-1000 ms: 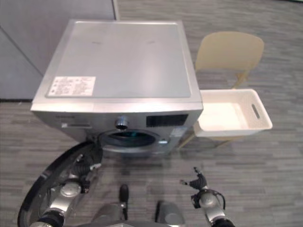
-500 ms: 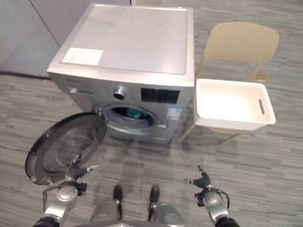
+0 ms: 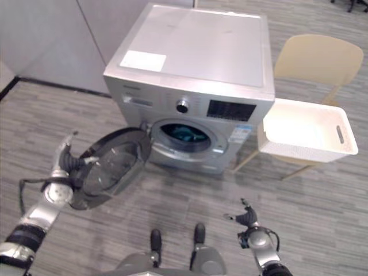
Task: Grab the laundry basket,head to the washer,open it,put in the laundry and shut it.
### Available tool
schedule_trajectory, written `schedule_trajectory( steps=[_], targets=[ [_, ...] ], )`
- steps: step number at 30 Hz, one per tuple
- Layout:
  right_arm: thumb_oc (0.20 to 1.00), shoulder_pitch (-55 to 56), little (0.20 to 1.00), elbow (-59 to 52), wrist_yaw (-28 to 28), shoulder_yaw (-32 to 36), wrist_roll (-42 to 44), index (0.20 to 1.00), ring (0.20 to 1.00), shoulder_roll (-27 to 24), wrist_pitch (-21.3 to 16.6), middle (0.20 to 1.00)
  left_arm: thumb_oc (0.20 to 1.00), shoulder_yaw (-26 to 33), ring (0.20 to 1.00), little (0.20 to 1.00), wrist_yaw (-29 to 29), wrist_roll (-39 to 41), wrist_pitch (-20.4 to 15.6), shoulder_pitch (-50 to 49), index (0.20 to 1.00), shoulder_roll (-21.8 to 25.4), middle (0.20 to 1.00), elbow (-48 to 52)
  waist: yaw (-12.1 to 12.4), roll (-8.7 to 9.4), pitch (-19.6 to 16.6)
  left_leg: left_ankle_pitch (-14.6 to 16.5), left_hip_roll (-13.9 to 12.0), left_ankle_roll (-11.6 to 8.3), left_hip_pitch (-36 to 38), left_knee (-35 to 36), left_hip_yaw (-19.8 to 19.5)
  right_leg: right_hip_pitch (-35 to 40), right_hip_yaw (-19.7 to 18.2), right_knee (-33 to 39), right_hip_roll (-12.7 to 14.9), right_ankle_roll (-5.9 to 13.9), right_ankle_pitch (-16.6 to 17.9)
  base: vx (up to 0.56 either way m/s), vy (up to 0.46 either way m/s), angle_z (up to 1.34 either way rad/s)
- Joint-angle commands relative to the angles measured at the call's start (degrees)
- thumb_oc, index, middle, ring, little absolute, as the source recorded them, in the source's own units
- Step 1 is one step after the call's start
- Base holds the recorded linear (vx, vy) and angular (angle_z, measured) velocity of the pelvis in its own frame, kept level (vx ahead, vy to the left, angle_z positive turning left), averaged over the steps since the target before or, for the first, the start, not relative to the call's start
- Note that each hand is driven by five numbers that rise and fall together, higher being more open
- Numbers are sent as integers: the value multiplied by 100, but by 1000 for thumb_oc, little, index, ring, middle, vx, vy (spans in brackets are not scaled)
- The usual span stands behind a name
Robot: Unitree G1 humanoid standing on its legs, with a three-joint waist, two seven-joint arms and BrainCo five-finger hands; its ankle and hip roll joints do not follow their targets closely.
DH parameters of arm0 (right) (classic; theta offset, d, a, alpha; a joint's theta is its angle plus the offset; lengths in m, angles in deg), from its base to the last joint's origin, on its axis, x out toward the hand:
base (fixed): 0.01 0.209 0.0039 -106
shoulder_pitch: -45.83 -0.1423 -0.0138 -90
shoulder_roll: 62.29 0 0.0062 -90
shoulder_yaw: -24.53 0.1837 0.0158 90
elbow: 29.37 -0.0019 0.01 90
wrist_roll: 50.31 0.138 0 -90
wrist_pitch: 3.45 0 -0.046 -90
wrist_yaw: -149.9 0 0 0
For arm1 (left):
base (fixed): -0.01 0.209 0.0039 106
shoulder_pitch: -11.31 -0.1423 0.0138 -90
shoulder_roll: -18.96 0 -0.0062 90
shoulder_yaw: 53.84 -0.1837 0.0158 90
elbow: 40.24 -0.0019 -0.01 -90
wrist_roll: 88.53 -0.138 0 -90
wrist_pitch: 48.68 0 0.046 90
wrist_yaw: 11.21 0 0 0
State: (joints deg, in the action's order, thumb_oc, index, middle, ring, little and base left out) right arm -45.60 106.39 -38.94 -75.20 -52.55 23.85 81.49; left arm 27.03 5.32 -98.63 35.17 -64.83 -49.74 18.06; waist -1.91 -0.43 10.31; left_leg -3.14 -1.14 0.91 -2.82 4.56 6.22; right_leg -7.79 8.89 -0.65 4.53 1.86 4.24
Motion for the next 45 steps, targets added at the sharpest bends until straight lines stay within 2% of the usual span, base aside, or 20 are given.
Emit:
schedule_trajectory(
  steps=[1, 2, 4, 5, 8, 11, 12, 14, 15, 17, 20, 23, 25, 26, 29, 33, 35, 37, 40, 45],
  targets=[
    [1000, -77, 1000, -7, 0, -117, -66, 1000, 1000, -209, -114, 1000, 1000, 64, 1000, 1000, 212, -250, -18, 347, 1000, 199, 1000, -727, -116, 258, -324, 407, 14, -207, -366, -309, -99, 507, -184, -226, 176, 564, -1010, 12, 108, -23],
    [1000, -123, 1000, 31, 12, -165, -101, 1000, 1000, -252, -86, 1000, 1000, 45, 1000, 1000, 142, -236, 74, 454, 1000, 269, 1000, -1412, -156, 263, -297, 421, 15, -186, -430, -327, -26, 384, -268, -206, 186, 602, -926, -6, 60, -25],
    [1000, -126, 1000, 46, 17, -177, -119, 1000, 1000, -264, -76, 1000, 1000, 37, 1000, 1000, 97, -205, 77, 489, 1000, 266, 1000, -1604, -159, 265, -296, 426, 13, -179, -455, -335, 4, 348, -297, -193, 188, 612, -901, 2, 70, -25],
    [1000, -135, 1000, 90, 41, -202, -156, 1000, 1000, -289, -38, 1000, 1000, 48, 1000, 1000, -14, -148, 113, 455, 1000, 194, 1000, -2101, -171, 276, -289, 435, 2, -162, -490, -334, 92, 276, -368, -154, 193, 637, -838, 13, 62, -29],
    [1000, -138, 1000, 151, 51, -226, -207, 1000, 1000, -303, -24, 1000, 1000, 9, 1000, 1000, -70, -223, 134, 387, 1000, 100, 1000, -2399, -177, 282, -285, 435, -10, -151, -501, -314, 144, 228, -416, -137, 198, 655, -799, 32, 52, -25],
    [1000, -135, 1000, 244, 52, -231, -280, 1000, 1000, -300, 7, 1000, 1000, -64, 1000, 1000, -185, -271, 124, 178, 1000, -234, 1000, -2552, -181, 298, -280, 451, -14, -137, -492, -292, 208, 197, -456, -117, 214, 676, -759, 39, 31, -15],
    [1000, -128, 1000, 307, 41, -223, -342, 1000, 1000, -251, 29, 1000, 1000, -130, 1000, 1000, -236, -165, 82, -54, 1000, -692, 1000, -2350, -164, 307, -277, 473, -5, -125, -464, -302, 218, 219, -450, -111, 220, 667, -774, 33, 8, -13],
    [1000, -124, 1000, 327, 32, -221, -370, 1000, 1000, -221, 41, 1000, 1000, -148, 1000, 1000, -259, -69, 42, -201, 1000, -908, 1000, -2210, -151, 311, -275, 487, 3, -117, -437, -304, 222, 239, -450, -106, 221, 663, -784, 42, -2, -13],
    [1000, -121, 1000, 364, 8, -214, -418, 1000, 1000, -149, 68, 1000, 1000, -248, 1000, 1000, -364, 234, -24, -498, 1000, -1369, 1000, -1794, -126, 301, -282, 504, 18, -107, -380, -299, 213, 289, -439, -96, 218, 647, -808, 57, -21, -4],
    [1000, -120, 1000, 304, -6, -262, -472, 1000, 1000, -58, 97, 1000, 1000, -802, 1000, 1000, -629, 205, -60, -680, 1000, -1803, 1000, -1124, -136, 285, -289, 515, 30, -99, -279, -258, 191, 379, -423, -72, 208, 629, -844, 53, -46, 1],
    [1000, -119, 1000, 89, -15, -444, -516, 1000, 1000, 8, 100, 1000, 1000, -1618, 1000, 1000, -916, 405, -157, -279, 1000, -2136, 1000, -56, -267, 250, -234, 501, 29, -113, -206, -191, 204, 380, -450, -53, 186, 621, -848, 14, -68, 12],
    [1000, -110, 1000, -87, -80, -533, -543, 1000, 1000, -15, 123, 1000, 1000, -1796, 1000, 1000, -807, 880, -180, 274, 1000, -2350, 1000, 90, -416, 227, -175, 481, 8, -113, -238, -155, 324, 238, -583, -26, 162, 622, -765, -45, -40, -13],
    [1000, -107, 1000, -201, -99, -578, -547, 1000, 1000, -82, 150, 1000, 1000, -1768, 1000, 1000, -535, 966, -140, 941, 1000, -2315, 1000, -92, -590, 216, -148, 458, -22, -112, -281, -89, 526, 51, -798, 67, 132, 653, -634, -39, 1, -54],
    [1000, -112, 1000, -202, -98, -576, -547, 1000, 1000, -83, 151, 1000, 1000, -1768, 1000, 1000, -534, 966, -143, 950, 1000, -2318, 1000, -100, -578, 216, -148, 459, -24, -112, -284, -88, 538, 41, -810, 65, 129, 653, -632, -49, 24, -103],
    [1000, -170, 1000, -324, -95, -649, -493, 1000, 1000, -357, 121, 1000, 1000, -1639, 1000, 1000, -25, 643, 67, 2530, 1000, -1639, 1000, -1938, -901, 227, -109, 342, -82, -135, -572, 3, 816, -459, -1158, 147, 37, 723, -419, -64, 15, -84],
    [1000, -122, 1000, -393, -117, -617, -394, 1000, 1000, -519, 52, 1000, 1000, -1533, 1000, 1000, 79, 576, 112, 3068, 1000, -1241, 1000, -2533, -962, 226, -39, 246, -116, -163, -725, 43, 828, -626, -1154, 150, 12, 729, -359, -49, -33, -59],
    [1000, -44, 1000, -345, -147, -557, -325, 1000, 1000, -512, 15, 1000, 1000, -1410, 1000, 1000, 100, 644, 55, 2909, 1000, -1242, 1000, -2431, -929, 225, -18, 204, -134, -183, -765, 44, 774, -636, -1105, 138, 15, 710, -380, -30, -65, 14],
    [1000, 76, 1000, -156, -152, -453, -261, 1000, 1000, -411, -23, 1000, 1000, -1231, 1000, 1000, 60, 786, -54, 2199, 1000, -1370, 1000, -1824, -836, 212, -3, 205, -132, -195, -667, 40, 673, -491, -1014, 117, 16, 662, -463, -4, -74, 12],
    [1000, 85, 1000, -8, -148, -250, -293, 1000, 1000, -203, 46, 1000, 1000, -631, 1000, 1000, -365, 1276, -196, -53, 1000, -1600, 1000, -189, -504, 184, -72, 243, -112, -202, -380, 25, 471, -43, -799, 136, -9, 560, -614, 12, -89, 32],
    [1000, -47, 1000, -105, -107, -130, -347, 1000, 1000, -145, 96, 1000, 1000, -223, 1000, 1000, -693, 1474, -152, -1221, 1000, -1761, 1000, 115, -257, 179, -178, 244, -103, -212, -222, 40, 339, 244, -647, 256, -41, 512, -670, -8, -52, 43]
  ],
)
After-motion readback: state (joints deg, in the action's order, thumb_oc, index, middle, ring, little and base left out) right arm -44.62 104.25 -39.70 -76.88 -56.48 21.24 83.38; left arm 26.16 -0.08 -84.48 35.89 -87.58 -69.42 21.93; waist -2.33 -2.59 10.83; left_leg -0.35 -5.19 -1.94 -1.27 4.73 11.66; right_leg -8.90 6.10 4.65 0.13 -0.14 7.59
